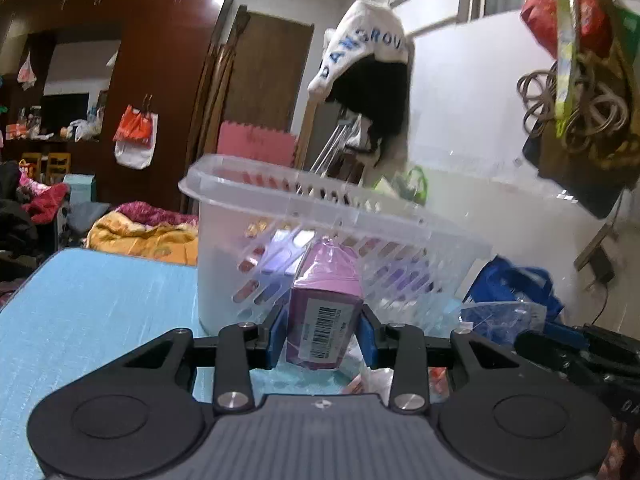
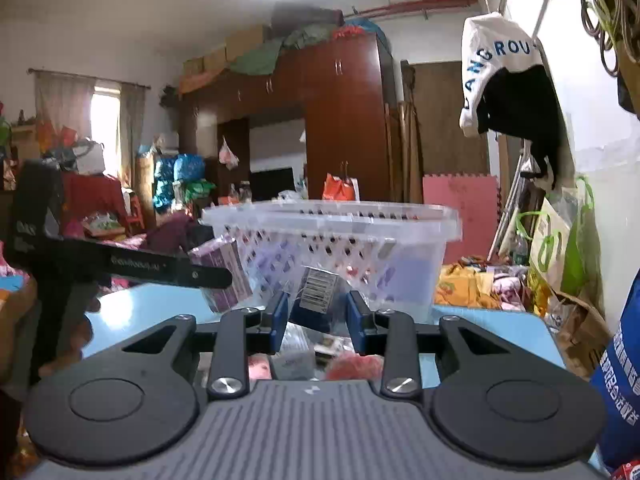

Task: Organize objects
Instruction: 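Lift the packet and pink box over the basket and release both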

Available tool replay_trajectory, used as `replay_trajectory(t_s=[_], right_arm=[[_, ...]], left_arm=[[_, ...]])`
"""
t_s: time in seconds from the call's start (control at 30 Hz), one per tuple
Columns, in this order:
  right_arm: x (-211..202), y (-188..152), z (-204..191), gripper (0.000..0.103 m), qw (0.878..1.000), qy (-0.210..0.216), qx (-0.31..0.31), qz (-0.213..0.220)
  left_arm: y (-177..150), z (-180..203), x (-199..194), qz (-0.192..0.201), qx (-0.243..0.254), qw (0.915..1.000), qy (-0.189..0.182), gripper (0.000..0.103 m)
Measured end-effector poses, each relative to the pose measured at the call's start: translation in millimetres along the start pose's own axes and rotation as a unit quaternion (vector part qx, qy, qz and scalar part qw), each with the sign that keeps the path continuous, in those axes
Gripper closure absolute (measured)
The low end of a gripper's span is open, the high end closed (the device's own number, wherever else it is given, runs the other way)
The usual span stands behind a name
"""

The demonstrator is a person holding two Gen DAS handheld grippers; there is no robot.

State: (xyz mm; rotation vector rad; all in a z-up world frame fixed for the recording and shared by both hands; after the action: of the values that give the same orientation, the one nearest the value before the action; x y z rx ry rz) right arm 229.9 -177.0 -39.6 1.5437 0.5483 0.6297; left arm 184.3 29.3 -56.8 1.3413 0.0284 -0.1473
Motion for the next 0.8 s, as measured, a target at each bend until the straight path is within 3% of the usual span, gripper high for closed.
replay_trajectory(t_s=[0.13,0.3,0.43,0.57,0.6,0.63,0.67,0.7,0.8], right_arm=[[-16,26,-5,0.068,0.999,0.008,-0.009,0.029],[-10,70,-7,0.068,0.998,0.019,-0.009,0.055],[28,98,-2,0.068,0.998,0.041,0.004,0.049],[75,105,-4,0.067,0.997,0.068,0.01,0.02],[87,102,-4,0.064,0.997,0.076,0.012,0.007],[97,98,-5,0.059,0.997,0.078,0.013,-0.002],[109,92,-4,0.038,0.997,0.072,0.003,-0.019],[115,85,-2,0.024,0.997,0.061,-0.01,-0.035],[113,74,-1,0.014,0.998,0.037,-0.039,-0.041]], left_arm=[[15,5,-16,0.027,-0.004,0.9995,-0.018,0.062],[68,18,-31,0.061,-0.016,0.9969,-0.048,0.062],[111,19,-3,0.063,-0.012,0.9973,-0.035,0.062],[127,0,48,0.025,-0.043,0.9987,-0.006,0.061],[124,-3,60,0.011,-0.035,0.9993,0.004,0.057],[119,-5,72,-0.008,-0.025,0.9996,0.009,0.04],[111,-7,83,-0.029,-0.017,0.9993,0.015,0.034],[105,-13,88,-0.039,-0.016,0.9986,0.032,0.033],[100,-18,76,-0.027,-0.01,0.9989,0.037,0.033]])
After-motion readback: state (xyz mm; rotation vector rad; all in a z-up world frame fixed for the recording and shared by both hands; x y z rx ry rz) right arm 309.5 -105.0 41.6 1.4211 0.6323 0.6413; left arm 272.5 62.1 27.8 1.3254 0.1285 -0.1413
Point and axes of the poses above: each gripper's, at about its wrist camera, not at the fingertips, and x roughly the way its jaws point, z to its right, y to its top, the point moved 9 cm from there along x, roughly the way its jaws point, and after that the axes turned 11 degrees about z, right-handed, at the moved point
